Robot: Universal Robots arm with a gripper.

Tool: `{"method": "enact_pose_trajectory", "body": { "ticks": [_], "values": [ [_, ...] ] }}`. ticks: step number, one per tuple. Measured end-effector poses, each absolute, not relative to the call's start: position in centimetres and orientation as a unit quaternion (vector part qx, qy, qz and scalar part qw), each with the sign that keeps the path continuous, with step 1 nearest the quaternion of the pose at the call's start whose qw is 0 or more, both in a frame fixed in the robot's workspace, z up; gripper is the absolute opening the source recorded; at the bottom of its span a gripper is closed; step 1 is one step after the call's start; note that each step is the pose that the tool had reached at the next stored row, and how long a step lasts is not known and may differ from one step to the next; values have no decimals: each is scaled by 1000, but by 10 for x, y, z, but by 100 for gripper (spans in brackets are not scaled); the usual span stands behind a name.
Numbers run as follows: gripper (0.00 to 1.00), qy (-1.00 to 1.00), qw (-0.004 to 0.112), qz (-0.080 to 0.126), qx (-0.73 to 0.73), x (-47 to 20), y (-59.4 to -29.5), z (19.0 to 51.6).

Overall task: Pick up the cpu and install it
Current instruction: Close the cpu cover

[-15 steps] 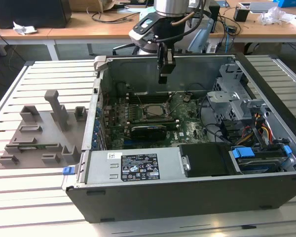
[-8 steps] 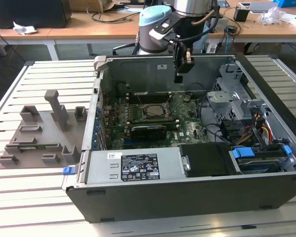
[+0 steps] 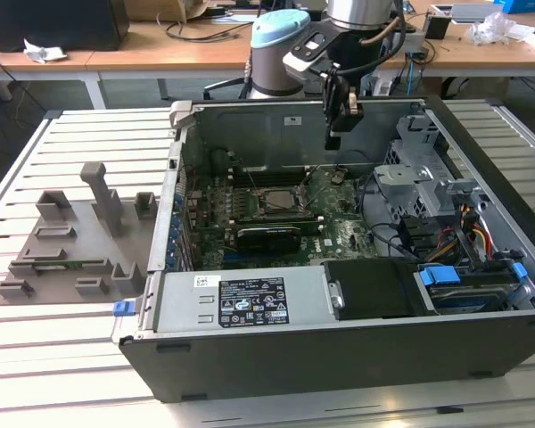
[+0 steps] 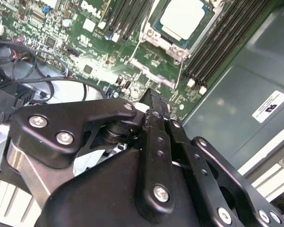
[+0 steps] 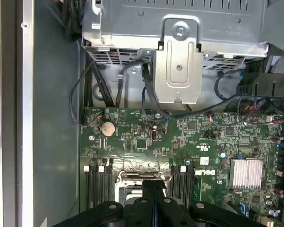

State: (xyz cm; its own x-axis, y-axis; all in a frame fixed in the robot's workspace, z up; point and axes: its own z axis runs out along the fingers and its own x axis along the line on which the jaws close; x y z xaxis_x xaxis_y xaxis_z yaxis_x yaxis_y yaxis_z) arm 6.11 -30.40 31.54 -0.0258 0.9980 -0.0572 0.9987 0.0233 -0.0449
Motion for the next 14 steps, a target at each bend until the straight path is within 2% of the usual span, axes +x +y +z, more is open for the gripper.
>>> {"method": "enact_pose_trajectory", "body": {
  "ticks": [14],
  "values": [
    [11, 715, 5, -36, 698, 83, -304, 315]
  ]
}}
